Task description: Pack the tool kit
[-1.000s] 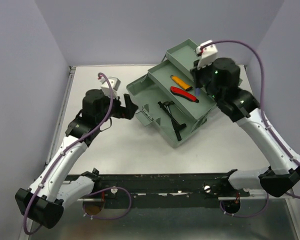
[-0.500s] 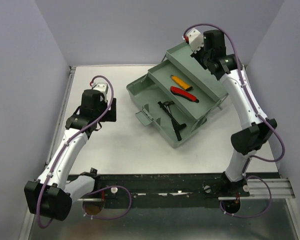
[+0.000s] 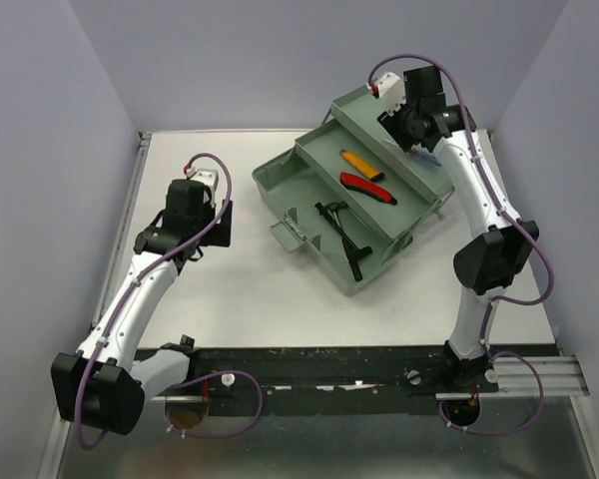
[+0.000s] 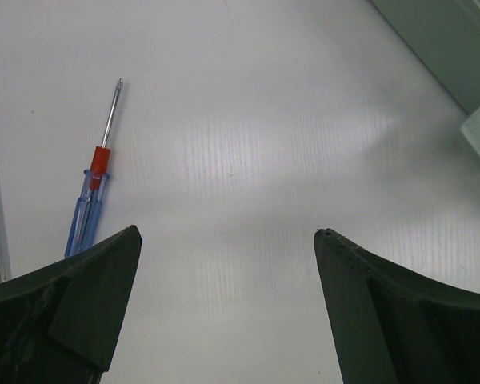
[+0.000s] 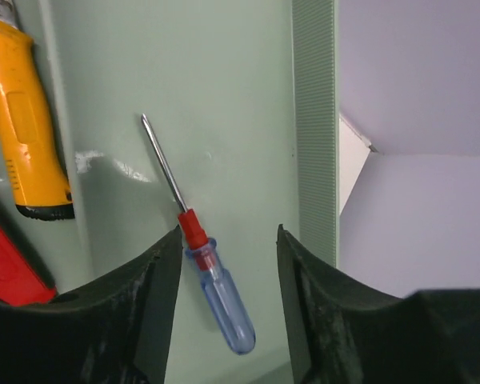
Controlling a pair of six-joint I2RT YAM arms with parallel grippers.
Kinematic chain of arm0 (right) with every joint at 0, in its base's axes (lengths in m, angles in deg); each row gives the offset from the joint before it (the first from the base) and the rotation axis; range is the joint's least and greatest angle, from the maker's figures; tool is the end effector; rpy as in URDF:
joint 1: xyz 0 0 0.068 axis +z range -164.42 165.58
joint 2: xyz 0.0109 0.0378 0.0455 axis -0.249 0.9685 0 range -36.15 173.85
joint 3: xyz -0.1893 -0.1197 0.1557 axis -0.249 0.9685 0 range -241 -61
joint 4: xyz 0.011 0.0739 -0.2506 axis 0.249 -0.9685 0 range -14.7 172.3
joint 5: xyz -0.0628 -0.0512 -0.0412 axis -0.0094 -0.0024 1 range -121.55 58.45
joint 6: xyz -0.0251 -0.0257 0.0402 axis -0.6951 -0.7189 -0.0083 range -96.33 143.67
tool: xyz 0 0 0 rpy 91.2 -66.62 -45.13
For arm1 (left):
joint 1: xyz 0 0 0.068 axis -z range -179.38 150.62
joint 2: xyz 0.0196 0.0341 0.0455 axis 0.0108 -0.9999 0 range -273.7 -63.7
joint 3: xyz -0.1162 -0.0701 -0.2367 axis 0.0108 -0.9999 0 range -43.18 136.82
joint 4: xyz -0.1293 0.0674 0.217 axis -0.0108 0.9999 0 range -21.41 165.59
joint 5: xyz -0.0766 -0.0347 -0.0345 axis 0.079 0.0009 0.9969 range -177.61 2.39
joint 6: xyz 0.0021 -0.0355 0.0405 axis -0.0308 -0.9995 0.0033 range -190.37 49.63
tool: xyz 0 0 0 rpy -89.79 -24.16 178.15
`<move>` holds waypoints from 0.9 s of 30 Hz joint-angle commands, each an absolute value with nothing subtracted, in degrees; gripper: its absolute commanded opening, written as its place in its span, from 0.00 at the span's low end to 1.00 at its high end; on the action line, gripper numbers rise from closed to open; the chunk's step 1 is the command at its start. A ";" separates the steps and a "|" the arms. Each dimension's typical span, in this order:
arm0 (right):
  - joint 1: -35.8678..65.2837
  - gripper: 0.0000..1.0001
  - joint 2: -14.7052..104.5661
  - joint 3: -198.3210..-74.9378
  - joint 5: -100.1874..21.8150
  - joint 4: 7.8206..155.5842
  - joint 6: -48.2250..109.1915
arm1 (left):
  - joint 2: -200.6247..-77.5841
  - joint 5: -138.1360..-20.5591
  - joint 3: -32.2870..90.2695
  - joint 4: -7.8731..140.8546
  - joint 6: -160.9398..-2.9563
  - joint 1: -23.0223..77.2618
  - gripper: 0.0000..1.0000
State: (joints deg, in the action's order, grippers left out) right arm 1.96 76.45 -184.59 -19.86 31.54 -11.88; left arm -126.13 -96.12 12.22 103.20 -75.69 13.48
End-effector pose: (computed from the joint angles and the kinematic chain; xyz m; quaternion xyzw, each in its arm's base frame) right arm 0.4186 0.1155 0.3932 -0.3554 0.8287 -0.1612 0.4011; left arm 0.2252 -0.0460 0.3045 0.0295 0.9098 0.0023 0.4141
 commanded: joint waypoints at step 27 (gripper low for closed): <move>8.70 0.64 17.56 -121.30 -51.41 67.36 39.40 | -153.69 -96.31 18.96 103.76 -68.26 -11.24 0.85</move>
State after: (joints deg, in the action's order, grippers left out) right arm 8.30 21.32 -124.41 -48.10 64.60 35.92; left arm -151.73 -97.37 19.02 104.67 -70.25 -9.53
